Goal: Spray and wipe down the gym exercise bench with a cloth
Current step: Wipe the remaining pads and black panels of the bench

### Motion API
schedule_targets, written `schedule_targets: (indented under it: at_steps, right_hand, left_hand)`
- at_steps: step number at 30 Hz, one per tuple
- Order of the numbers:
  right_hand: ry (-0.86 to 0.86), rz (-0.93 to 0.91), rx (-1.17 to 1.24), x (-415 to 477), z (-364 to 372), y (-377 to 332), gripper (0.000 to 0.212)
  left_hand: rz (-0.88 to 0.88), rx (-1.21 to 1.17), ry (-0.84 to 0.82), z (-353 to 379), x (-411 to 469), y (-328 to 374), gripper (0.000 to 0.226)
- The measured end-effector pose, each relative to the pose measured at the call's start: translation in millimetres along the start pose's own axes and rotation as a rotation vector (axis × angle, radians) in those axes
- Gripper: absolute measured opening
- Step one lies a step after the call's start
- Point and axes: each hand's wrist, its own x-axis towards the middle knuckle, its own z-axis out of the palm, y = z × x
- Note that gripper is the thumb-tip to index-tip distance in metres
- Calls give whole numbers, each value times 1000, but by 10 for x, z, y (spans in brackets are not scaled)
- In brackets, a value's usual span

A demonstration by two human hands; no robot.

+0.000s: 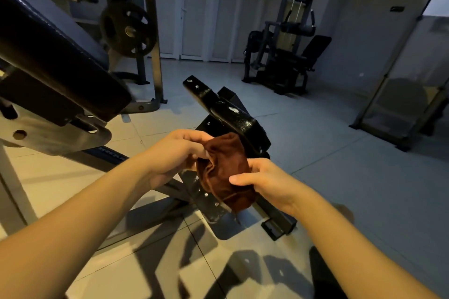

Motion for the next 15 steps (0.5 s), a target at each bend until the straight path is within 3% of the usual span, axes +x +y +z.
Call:
schedule_targets:
  at_steps: [4,8,11,15]
  right_hand:
    - [64,34,-6,41,-32,41,23]
    - [313,186,-13,136,18,3,22]
    - [427,279,177,190,37,-85,21]
    - [472,236,454,185,46,-310,11]
  left_hand:
    - [-42,57,114,-37,63,-101,28]
    - [20,234,224,61,117,-278,27]
    - [116,394,293,105,73,-382,32]
    - [346,664,340,153,-18,-426,35]
